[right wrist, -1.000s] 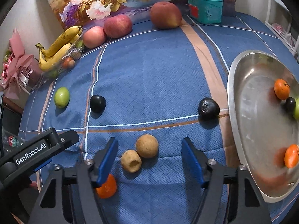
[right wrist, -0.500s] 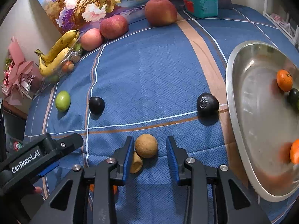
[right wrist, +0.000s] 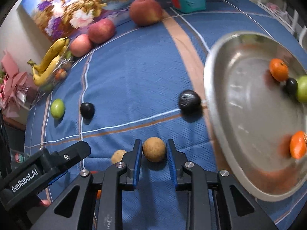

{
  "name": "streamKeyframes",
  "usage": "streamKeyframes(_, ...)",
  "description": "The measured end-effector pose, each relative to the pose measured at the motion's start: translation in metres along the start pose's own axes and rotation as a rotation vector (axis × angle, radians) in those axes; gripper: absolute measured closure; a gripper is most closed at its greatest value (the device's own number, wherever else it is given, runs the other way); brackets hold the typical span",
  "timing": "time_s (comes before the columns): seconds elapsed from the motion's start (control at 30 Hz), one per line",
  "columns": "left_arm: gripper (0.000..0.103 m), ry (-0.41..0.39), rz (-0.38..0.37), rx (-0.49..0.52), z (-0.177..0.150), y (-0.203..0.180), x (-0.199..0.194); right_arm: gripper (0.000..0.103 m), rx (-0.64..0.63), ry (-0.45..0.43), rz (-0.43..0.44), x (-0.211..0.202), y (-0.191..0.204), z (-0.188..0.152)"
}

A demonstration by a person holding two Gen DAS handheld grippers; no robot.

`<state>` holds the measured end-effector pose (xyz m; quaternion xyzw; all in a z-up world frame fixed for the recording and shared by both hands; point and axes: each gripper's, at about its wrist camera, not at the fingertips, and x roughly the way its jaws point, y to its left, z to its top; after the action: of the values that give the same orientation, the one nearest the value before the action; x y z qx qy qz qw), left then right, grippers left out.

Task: Organize fruits
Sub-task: 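Grasp a brown kiwi with the right gripper while the left gripper grasps the other kiwi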

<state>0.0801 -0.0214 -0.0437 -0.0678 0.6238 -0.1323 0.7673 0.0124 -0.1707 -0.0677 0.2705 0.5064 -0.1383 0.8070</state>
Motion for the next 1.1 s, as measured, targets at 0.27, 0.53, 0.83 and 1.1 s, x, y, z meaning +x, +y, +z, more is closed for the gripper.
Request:
streamKeyframes(0.27,0.011,0.003,-0.014,0.145,-0.005,-0.038,0.004,0.076,0.054,0.031,-0.037,-0.010,-0.019,-0.004)
streamKeyframes(0.53,0.042,0.006,-0.066,0.239,-0.003,-0.065,0.007,0.076,0.099,0.046,-0.022,-0.015,-0.031,-0.008)
streamKeyframes(0.83,0.064,0.023,-0.116,0.260,0.001,-0.076,0.013,0.076,0.093,0.049,-0.024,-0.012,-0.028,-0.006)
streamKeyframes(1.1,0.076,0.060,-0.089,0.274,-0.004,-0.060,0.015,0.076,0.125,0.051,0.001,-0.011,-0.033,-0.006)
